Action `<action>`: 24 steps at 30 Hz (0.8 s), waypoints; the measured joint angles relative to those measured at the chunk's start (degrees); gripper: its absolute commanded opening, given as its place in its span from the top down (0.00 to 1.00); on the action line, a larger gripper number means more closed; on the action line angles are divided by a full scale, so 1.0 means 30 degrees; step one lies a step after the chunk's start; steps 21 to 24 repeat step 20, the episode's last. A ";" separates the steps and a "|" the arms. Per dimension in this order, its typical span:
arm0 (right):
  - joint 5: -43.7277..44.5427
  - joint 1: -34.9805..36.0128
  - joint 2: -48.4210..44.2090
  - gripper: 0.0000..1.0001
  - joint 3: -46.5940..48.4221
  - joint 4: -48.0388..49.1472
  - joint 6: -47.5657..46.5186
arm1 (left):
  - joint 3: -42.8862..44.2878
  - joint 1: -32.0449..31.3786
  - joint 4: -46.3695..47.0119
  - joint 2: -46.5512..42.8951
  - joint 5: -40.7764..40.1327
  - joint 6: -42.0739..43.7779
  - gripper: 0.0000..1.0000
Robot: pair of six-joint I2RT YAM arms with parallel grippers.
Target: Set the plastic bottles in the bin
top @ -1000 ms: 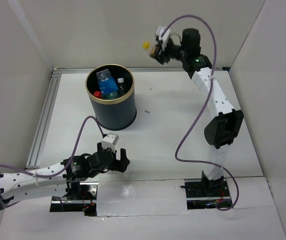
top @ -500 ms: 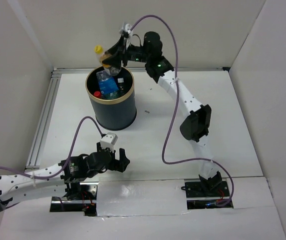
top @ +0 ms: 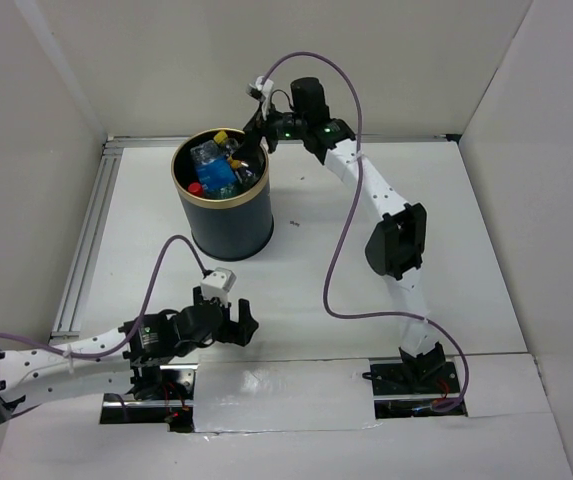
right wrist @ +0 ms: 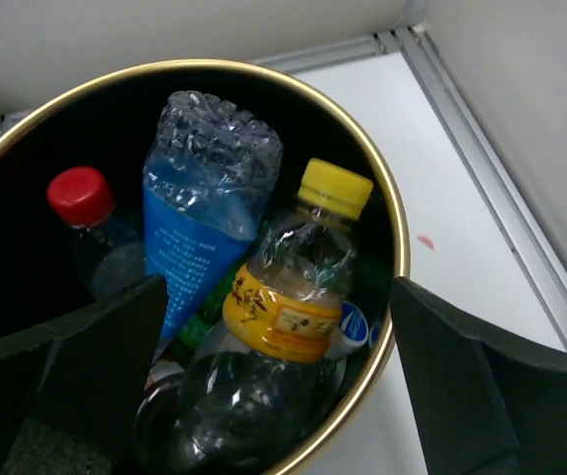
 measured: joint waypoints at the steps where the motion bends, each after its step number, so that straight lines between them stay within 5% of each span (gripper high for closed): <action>1: 0.0211 0.0029 -0.0211 0.00 -0.0029 -0.0401 -0.0284 | 0.0000 0.0000 0.0131 0.0270 0.0000 0.0058 0.00; 9: 0.5268 0.0102 -0.4903 0.00 -0.0940 -0.2317 -0.1821 | 0.1078 0.0022 0.0976 0.1683 0.1100 0.1836 0.00; 14: 1.2728 -0.1413 -1.0579 0.00 -0.5355 -0.2565 -0.1297 | 0.2790 0.0044 0.2419 0.2040 0.2047 0.3366 0.00; 17: 1.6706 -0.3118 -1.3835 0.00 -1.0579 -0.2630 -0.0029 | 0.3978 0.0474 0.2900 0.2871 0.2696 0.4116 0.00; 20: 1.8695 -0.4546 -1.6903 0.00 -1.7099 -0.3038 0.0874 | 0.5034 0.1362 0.3133 0.4058 0.3490 0.4787 0.00; 24: 1.8695 -0.4546 -1.6903 0.00 -1.7099 -0.3038 0.0874 | 0.5034 0.1362 0.3133 0.4058 0.3490 0.4787 0.00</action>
